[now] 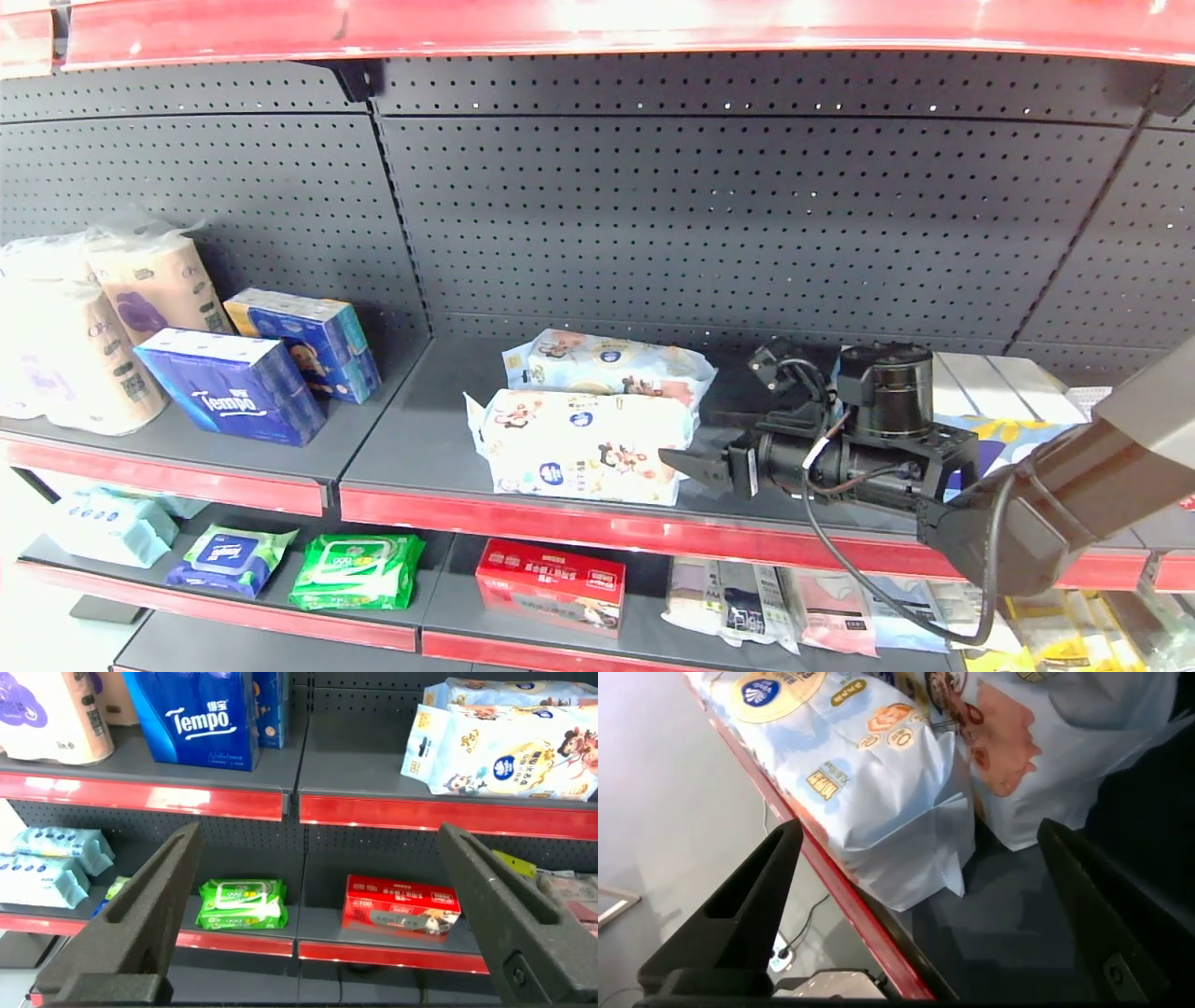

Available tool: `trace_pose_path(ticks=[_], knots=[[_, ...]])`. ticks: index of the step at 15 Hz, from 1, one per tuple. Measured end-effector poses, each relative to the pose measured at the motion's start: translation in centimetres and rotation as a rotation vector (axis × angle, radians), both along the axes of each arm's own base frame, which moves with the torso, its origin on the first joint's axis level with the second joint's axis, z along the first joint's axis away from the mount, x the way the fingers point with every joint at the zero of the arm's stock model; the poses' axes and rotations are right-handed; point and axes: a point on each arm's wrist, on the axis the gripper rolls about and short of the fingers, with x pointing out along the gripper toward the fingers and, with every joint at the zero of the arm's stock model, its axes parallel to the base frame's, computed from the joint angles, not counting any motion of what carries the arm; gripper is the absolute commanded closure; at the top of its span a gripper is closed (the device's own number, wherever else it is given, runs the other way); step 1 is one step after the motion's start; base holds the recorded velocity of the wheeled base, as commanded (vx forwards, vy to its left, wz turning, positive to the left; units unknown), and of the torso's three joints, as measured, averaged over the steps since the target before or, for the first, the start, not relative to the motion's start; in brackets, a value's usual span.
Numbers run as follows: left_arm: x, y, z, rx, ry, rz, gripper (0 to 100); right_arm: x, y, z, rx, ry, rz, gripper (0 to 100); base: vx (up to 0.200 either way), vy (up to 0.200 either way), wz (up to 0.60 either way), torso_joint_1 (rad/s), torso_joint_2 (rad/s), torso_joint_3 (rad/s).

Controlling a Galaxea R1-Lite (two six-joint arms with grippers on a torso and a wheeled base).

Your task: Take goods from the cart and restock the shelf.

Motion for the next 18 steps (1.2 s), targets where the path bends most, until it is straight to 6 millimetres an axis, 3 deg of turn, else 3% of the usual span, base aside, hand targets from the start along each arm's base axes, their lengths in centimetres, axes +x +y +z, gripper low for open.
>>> trace_pose_path(ticks=[18], knots=[[0.0, 0.0, 0.0, 0.0, 0.0, 0.0, 0, 0.56, -0.4, -0.28, 0.069, 0.053, 0.063, 0, 0.0, 0.0, 0.0, 0.0, 0.0, 0.0]])
